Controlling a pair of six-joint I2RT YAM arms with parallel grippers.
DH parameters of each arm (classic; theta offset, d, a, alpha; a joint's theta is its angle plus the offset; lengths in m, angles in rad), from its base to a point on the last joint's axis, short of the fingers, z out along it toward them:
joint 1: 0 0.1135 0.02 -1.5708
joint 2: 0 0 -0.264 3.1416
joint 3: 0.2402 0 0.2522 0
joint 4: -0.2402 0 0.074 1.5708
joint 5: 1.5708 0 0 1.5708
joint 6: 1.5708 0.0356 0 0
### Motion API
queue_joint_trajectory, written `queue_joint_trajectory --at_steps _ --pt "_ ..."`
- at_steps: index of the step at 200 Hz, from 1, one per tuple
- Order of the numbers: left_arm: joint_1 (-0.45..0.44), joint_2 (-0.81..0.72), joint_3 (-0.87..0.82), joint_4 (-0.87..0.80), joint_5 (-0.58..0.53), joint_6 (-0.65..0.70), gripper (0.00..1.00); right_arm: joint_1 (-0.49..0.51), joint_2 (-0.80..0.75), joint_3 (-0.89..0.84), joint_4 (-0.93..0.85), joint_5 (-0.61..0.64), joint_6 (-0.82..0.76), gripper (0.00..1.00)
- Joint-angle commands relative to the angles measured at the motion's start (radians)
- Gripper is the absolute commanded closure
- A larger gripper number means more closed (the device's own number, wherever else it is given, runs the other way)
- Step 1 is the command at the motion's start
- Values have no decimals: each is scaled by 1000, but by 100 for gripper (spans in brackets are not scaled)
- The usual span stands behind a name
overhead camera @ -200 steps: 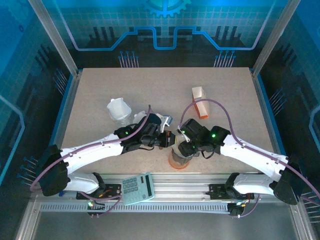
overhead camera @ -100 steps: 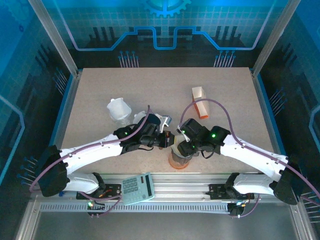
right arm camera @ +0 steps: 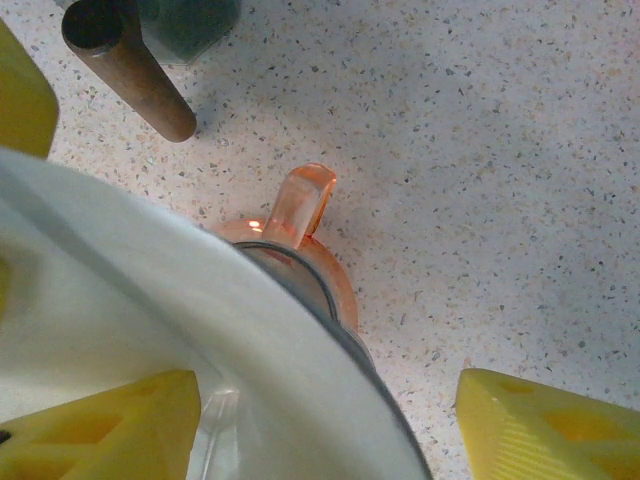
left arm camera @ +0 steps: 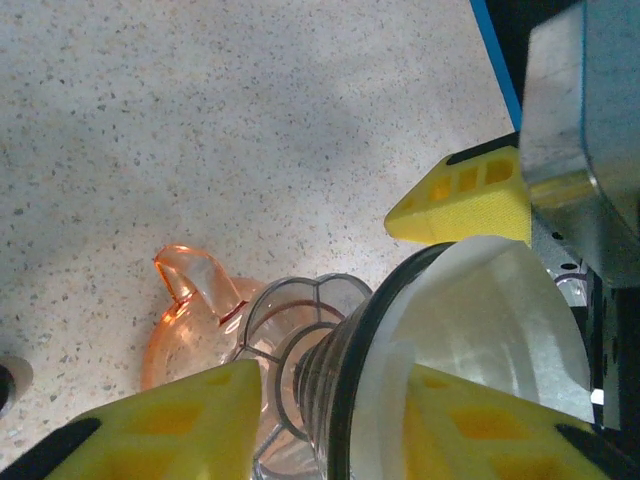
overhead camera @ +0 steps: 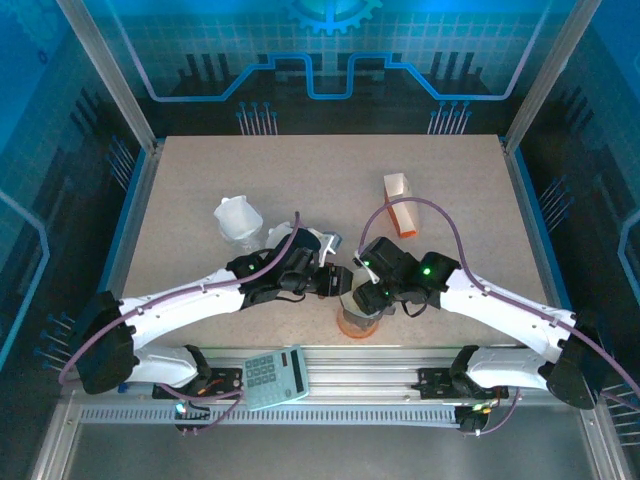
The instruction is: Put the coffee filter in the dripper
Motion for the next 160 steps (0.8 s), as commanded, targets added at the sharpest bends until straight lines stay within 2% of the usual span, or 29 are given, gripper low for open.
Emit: queue_joint_trajectory --at_steps 1,98,160 --pt "5 -41 -12 -11 -17 -1 55 6 16 24 -23 4 7 30" --pt "5 -47 -18 -8 -12 -8 56 12 93 7 -13 44 2 29" --pt "6 -47 -20 -10 -16 -16 56 13 45 41 -23 57 2 26"
